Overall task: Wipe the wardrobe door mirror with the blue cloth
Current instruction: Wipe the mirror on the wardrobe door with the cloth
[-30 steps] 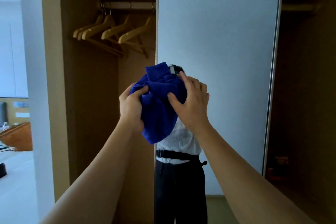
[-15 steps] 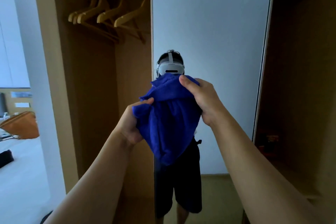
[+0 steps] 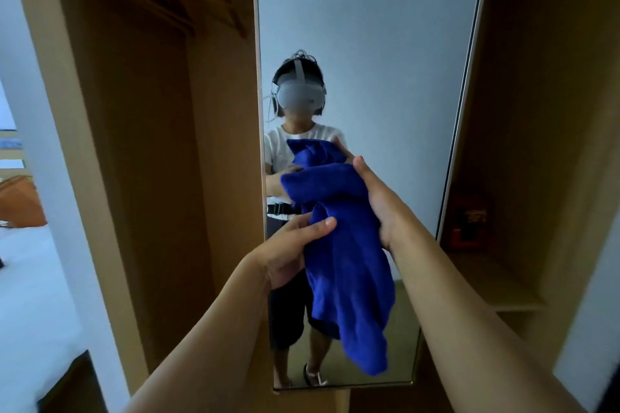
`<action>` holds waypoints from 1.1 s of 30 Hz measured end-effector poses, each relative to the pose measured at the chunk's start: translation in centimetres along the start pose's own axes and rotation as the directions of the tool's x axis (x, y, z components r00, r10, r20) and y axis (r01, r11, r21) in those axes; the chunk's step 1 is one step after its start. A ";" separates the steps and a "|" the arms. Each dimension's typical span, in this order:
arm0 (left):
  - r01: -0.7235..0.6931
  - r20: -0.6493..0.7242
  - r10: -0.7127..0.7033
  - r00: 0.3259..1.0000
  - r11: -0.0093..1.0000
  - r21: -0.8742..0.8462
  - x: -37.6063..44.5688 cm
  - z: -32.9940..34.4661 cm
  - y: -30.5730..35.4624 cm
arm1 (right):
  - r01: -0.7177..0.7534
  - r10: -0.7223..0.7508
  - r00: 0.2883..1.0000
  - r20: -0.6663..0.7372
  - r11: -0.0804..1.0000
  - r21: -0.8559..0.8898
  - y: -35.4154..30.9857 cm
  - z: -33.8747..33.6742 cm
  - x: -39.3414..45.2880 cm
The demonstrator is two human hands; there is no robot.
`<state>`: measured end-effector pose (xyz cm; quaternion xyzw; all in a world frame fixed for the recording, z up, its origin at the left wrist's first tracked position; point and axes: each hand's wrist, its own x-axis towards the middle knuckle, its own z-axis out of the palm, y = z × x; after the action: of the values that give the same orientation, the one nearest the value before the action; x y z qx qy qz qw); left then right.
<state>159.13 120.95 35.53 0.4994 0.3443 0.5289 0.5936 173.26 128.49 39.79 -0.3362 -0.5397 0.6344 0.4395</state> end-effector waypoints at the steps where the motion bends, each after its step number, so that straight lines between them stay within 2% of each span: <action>1: 0.015 -0.012 -0.015 1.000 1.000 -0.013 0.1 0.0 -0.7 | -0.046 0.045 0.998 0.033 0.998 0.034 0.9 -0.7 -0.3; 5: 0.145 -0.085 -0.150 0.985 0.987 -0.063 0.3 0.1 -4.1 | -0.175 0.162 0.983 0.085 0.968 0.178 5.0 -2.9 -1.2; 8: 0.250 -0.120 -0.259 0.958 0.964 -0.086 -0.1 -0.2 -7.0 | -0.268 0.265 0.963 0.046 0.931 0.249 9.0 -4.3 -2.2; 13: 0.358 -0.190 -0.395 0.899 0.912 -0.202 -1.3 -1.3 -12.2 | -0.462 0.488 0.872 0.034 0.798 0.388 16.1 -6.9 -4.3; 17: 0.453 -0.265 -0.512 0.817 0.854 -0.255 -2.6 -2.2 -16.3 | -0.562 0.581 0.808 0.100 0.707 0.429 20.9 -8.2 -6.0; 19: 0.491 -0.329 -0.570 0.753 0.819 -0.297 -3.3 -2.7 -18.1 | -0.636 0.629 0.764 0.148 0.692 0.343 22.3 -8.9 -6.8; 22: 0.556 -0.342 -0.653 0.675 0.756 -0.346 -4.2 -3.0 -20.4 | -0.729 0.715 0.684 0.146 0.677 0.098 23.8 -9.5 -7.3; 25: 0.612 -0.372 -0.726 0.578 0.688 -0.390 -4.4 -3.3 -21.6 | -0.779 0.775 0.625 -0.093 0.628 -0.002 25.2 -9.4 -6.9; 27: 0.656 -0.420 -0.753 0.506 0.652 -0.380 -4.5 -3.7 -22.1 | -0.748 0.729 0.635 -0.254 0.662 0.030 26.4 -9.2 -6.6; 29: 0.658 -0.459 -0.747 0.481 0.653 -0.375 -4.5 -3.9 -22.5 | -0.676 0.647 0.693 -0.319 0.736 0.023 27.3 -9.5 -6.1; 31: 0.624 -0.536 -0.704 0.466 0.691 -0.364 -4.4 -4.0 -23.1 | -0.636 0.618 0.757 -0.212 0.771 -0.023 27.8 -9.9 -5.9; 33: 0.644 -0.643 -0.596 0.481 0.738 -0.201 -4.0 -4.6 -23.7 | -0.610 0.619 0.783 -0.062 0.746 -0.265 28.1 -10.0 -5.7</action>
<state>160.69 119.46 11.14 0.1352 0.7075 0.4089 0.5603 179.03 126.23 10.08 -0.5421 -0.4872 0.6685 0.1479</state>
